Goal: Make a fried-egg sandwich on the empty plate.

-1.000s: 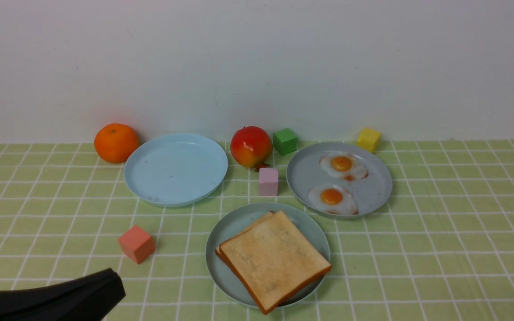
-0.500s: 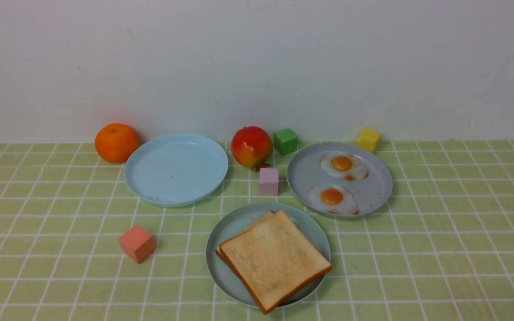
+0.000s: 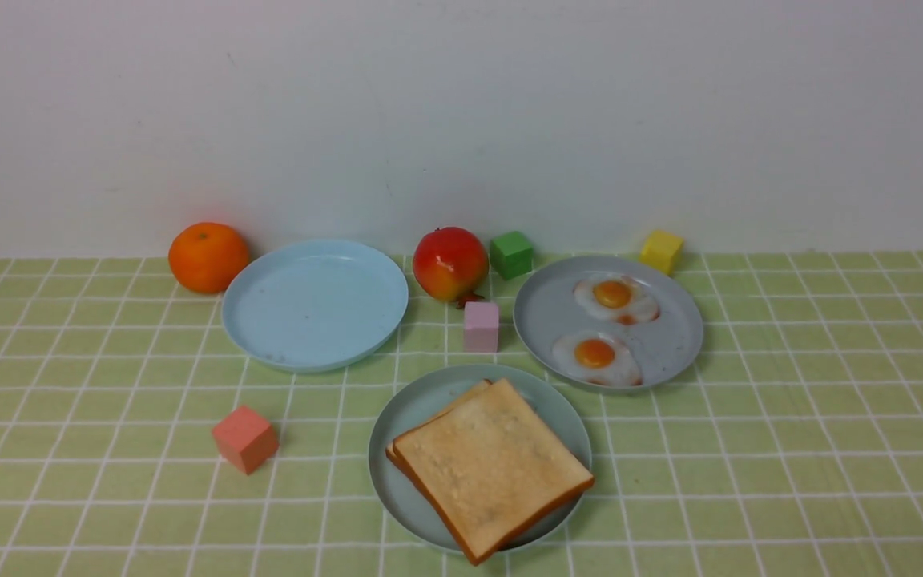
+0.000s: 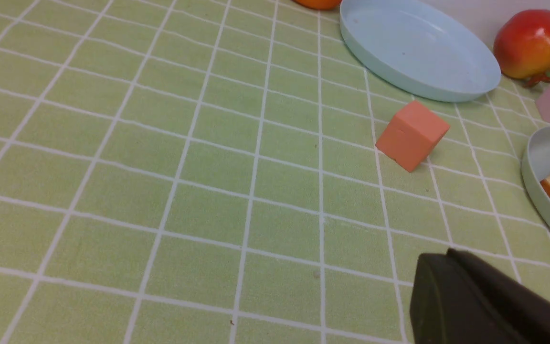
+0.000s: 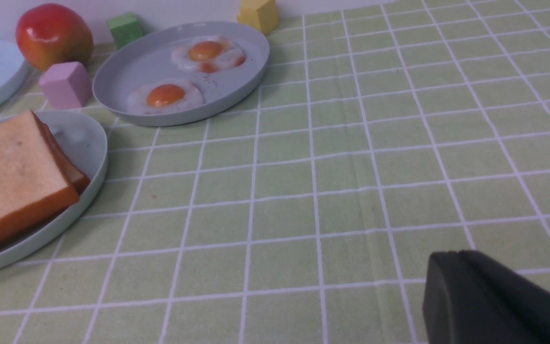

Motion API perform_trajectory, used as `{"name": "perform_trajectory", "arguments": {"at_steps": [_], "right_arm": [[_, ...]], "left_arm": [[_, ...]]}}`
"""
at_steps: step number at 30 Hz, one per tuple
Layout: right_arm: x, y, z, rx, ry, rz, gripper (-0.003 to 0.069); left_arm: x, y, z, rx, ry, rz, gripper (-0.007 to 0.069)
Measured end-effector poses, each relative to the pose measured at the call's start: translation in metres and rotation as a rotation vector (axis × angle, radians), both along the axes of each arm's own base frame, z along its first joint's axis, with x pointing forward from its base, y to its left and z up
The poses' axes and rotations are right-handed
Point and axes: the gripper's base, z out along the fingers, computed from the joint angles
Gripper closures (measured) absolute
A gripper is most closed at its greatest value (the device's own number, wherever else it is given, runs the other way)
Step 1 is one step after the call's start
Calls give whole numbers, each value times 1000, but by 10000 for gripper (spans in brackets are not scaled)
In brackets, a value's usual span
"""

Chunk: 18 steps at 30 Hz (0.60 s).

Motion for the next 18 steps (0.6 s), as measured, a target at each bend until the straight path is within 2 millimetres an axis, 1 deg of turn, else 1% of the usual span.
{"name": "perform_trajectory", "arguments": {"at_steps": [18], "right_arm": [[0,0,0,0,-1,0,623]], "left_arm": [[0,0,0,-3,1,1,638]]}}
